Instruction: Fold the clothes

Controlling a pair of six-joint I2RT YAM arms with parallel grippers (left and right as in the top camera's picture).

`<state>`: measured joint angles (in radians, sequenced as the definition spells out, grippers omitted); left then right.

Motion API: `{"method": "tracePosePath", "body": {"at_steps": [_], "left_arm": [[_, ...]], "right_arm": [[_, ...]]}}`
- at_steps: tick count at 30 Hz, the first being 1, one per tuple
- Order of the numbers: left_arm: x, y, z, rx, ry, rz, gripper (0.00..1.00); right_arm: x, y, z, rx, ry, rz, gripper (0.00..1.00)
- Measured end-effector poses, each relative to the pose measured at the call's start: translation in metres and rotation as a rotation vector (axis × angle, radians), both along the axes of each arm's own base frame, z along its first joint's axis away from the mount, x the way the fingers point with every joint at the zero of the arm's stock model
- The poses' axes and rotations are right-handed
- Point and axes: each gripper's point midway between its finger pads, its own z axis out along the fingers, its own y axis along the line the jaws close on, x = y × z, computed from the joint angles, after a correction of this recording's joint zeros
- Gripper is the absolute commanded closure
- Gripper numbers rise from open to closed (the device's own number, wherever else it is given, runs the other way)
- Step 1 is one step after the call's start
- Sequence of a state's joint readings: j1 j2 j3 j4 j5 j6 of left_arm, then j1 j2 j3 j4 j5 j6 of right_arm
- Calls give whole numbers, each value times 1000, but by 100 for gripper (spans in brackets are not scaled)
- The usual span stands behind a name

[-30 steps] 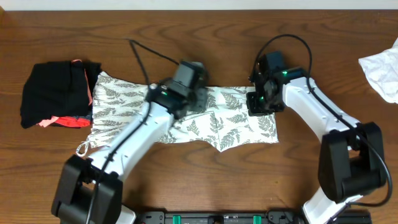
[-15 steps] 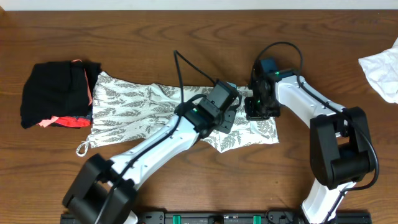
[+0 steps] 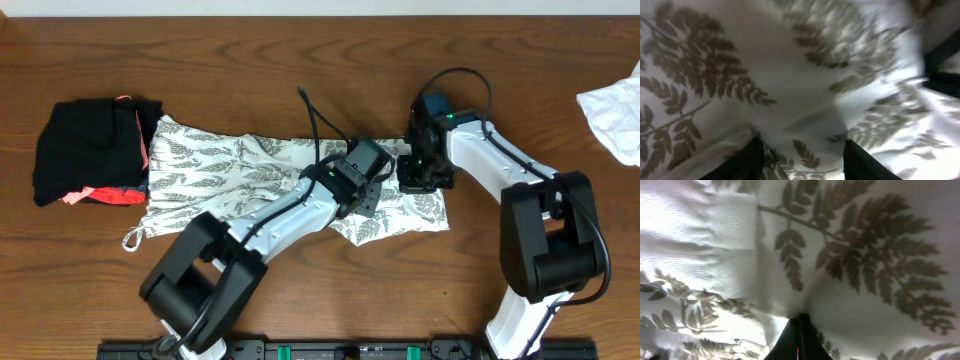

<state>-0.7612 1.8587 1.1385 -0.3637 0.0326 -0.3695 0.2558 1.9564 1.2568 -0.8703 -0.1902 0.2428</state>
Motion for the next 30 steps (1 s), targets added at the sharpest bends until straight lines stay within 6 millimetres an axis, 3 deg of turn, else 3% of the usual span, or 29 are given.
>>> {"method": "tracePosePath", "body": {"at_steps": [4,11,25,30], "left_arm": [[-1,26,-13,140,-5,37,47],[6,74,-12,354,-64,106,47],[46,151,-6,439,-83,323,47],[50,162,-5,449,-85,351,47]], "right_arm": [[0,-8,-1,-4,11,-24,99],[0,-14,-2,-1,23,-45,99],[0,-14,-2,-2,23,-45,99],[0,-16,-2,-2,24,-50,99]]}}
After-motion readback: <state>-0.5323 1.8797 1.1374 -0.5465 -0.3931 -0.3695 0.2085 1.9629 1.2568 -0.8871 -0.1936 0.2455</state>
